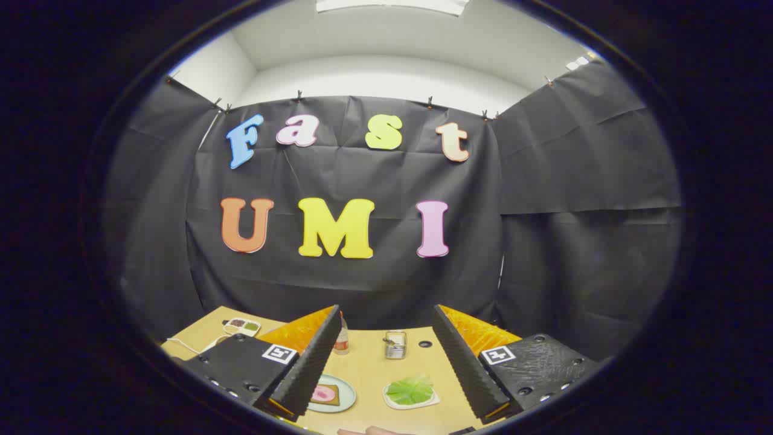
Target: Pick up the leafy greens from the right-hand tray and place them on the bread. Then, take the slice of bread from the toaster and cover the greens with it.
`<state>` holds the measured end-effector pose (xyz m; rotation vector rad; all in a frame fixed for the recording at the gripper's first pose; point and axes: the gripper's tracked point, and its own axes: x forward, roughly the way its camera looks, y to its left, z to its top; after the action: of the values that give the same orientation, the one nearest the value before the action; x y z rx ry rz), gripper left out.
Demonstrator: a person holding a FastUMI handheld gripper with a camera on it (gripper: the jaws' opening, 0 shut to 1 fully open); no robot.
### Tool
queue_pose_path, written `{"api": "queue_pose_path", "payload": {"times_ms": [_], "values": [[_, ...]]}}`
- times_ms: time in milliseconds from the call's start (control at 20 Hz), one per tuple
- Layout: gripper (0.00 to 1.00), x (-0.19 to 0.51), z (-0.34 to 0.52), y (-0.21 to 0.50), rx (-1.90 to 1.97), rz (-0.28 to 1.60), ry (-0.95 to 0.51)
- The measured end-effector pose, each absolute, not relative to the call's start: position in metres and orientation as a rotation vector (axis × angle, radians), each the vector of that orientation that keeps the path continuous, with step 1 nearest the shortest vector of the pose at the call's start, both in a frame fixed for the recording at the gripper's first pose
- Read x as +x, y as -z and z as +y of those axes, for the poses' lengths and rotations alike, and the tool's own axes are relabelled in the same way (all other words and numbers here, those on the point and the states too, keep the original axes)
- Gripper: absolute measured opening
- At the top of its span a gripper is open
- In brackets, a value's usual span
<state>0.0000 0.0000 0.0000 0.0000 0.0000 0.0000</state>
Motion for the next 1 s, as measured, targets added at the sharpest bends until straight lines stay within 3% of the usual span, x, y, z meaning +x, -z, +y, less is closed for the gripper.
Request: {"api": "queue_pose_path", "payload": {"times_ms": [1000], "values": [[0.95,0.068,-0.096,0.027,-0.006,0.042,-0.027]]}}
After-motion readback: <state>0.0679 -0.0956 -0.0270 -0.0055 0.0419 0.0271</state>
